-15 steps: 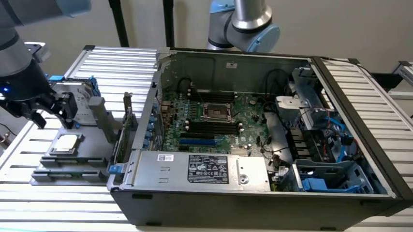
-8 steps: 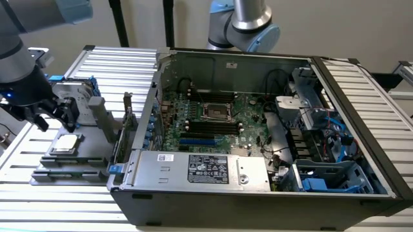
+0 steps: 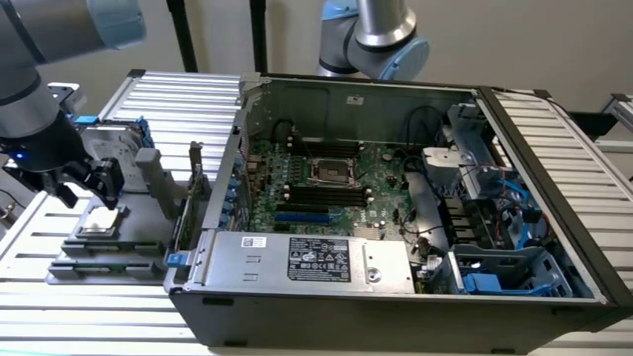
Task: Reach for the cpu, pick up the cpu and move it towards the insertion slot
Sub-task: 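Pick up the cpu and move it towards the insertion slot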
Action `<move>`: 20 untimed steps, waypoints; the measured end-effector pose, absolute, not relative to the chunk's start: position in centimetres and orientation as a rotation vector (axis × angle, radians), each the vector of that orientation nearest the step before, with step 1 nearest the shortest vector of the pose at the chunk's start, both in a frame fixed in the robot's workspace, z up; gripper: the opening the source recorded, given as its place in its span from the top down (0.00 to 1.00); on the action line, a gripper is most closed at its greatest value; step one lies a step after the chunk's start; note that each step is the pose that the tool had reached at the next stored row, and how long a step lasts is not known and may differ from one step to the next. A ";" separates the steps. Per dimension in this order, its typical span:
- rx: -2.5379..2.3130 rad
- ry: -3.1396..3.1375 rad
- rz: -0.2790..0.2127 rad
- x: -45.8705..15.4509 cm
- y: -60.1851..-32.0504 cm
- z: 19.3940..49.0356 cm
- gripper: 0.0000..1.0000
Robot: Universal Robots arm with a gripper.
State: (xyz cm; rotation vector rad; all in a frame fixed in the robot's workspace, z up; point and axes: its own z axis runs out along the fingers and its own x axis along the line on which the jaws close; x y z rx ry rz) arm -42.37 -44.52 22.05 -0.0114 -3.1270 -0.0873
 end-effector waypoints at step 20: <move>-0.014 -3.109 -0.079 -42.3 -44.6 19.6 0.33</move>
